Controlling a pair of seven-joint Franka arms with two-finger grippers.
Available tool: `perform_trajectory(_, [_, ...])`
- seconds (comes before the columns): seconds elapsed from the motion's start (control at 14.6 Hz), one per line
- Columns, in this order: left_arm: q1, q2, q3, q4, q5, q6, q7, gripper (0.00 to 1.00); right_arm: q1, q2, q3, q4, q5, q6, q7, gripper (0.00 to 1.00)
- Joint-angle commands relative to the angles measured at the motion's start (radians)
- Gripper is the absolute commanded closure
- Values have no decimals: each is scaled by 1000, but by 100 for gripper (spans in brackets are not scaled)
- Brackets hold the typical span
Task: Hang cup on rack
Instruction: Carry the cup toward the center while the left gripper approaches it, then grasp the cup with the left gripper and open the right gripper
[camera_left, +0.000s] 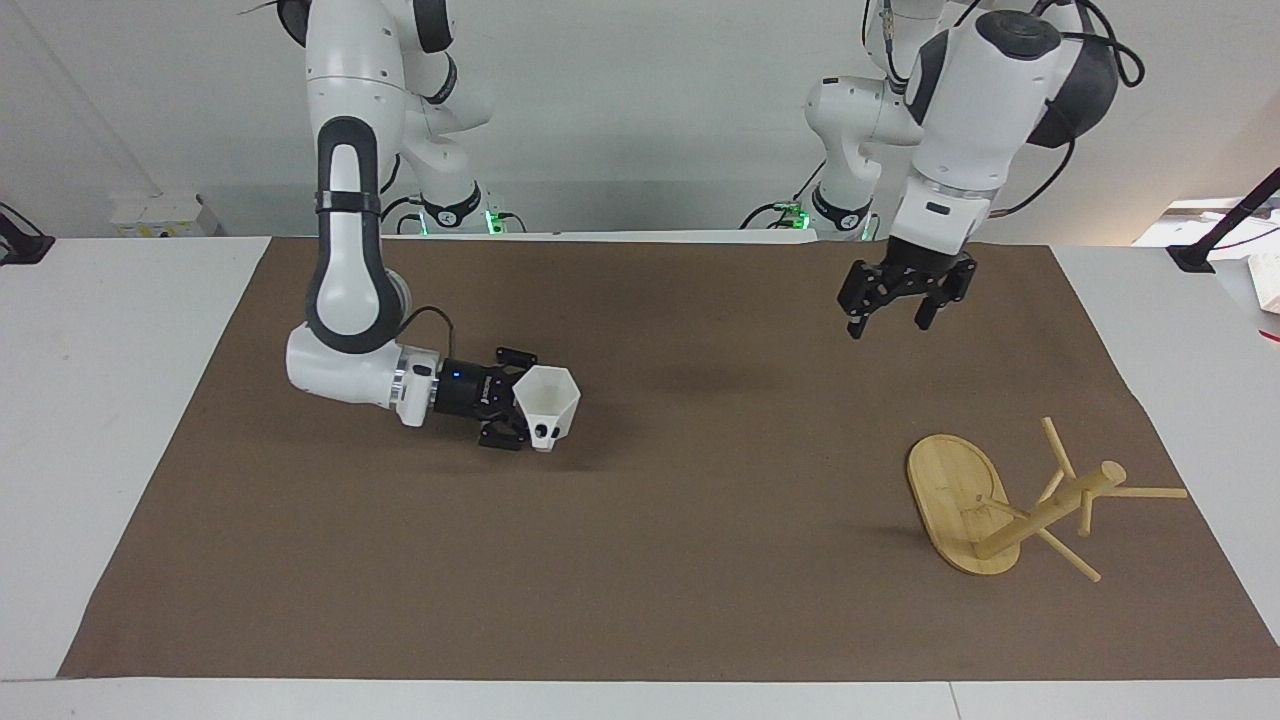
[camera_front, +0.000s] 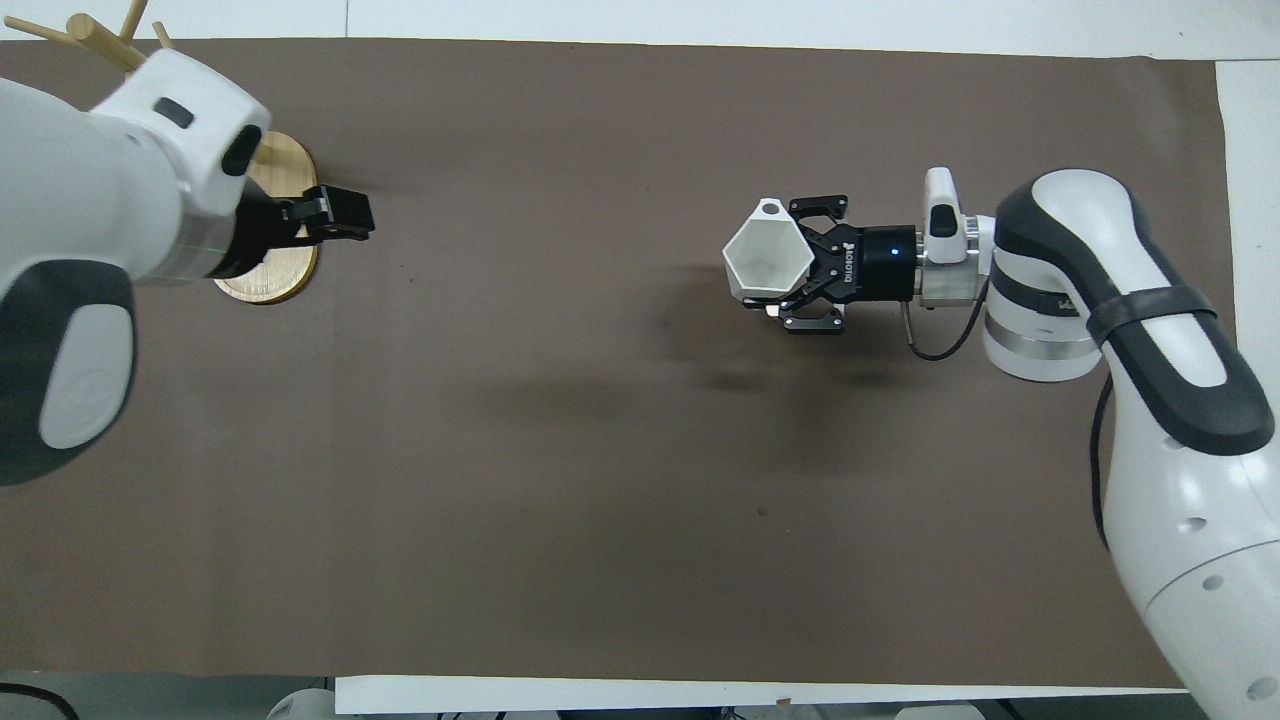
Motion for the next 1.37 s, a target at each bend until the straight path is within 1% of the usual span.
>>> perform_trajectory(0.0, [-95, 85, 17, 80, -39, 46, -99, 0, 45, -6, 70, 4, 76, 140, 25, 87])
perform_trajectory(0.14, [-152, 197, 19, 174, -39, 50, -189, 0, 109, -44, 89, 10, 83, 287, 70, 87])
perform_trajectory(0.21, [-175, 240, 17, 209, -37, 50, -215, 0, 150, -59, 99, 18, 83, 354, 118, 87])
perform_trajectory(0.27, [-187, 271, 19, 231, -37, 50, -226, 0, 186, -78, 102, 19, 83, 410, 161, 87])
perform_trajectory(0.41, [-197, 309, 19, 232, -37, 64, -232, 0, 255, -102, 102, 19, 84, 510, 221, 87])
perform_trajectory(0.55, [-201, 314, 17, 219, -33, 75, -229, 0, 284, -107, 113, 30, 84, 550, 253, 87])
perform_trajectory(0.69, [-203, 306, 17, 199, -33, 11, -225, 0, 287, -107, 116, 36, 86, 558, 261, 87])
perform_trajectory(0.96, [-192, 302, 17, 206, -28, -89, -219, 0, 287, -106, 116, 38, 86, 558, 262, 87])
perform_trajectory(1.17, [-190, 291, 16, 199, -33, -130, -216, 2, 287, -106, 116, 38, 86, 559, 262, 87])
perform_trajectory(1.24, [-190, 291, 16, 199, -37, -132, -216, 17, 286, -106, 116, 38, 86, 558, 262, 87])
perform_trajectory(1.31, [-189, 286, 17, 199, -40, -131, -216, 64, 286, -106, 116, 38, 86, 559, 262, 87])
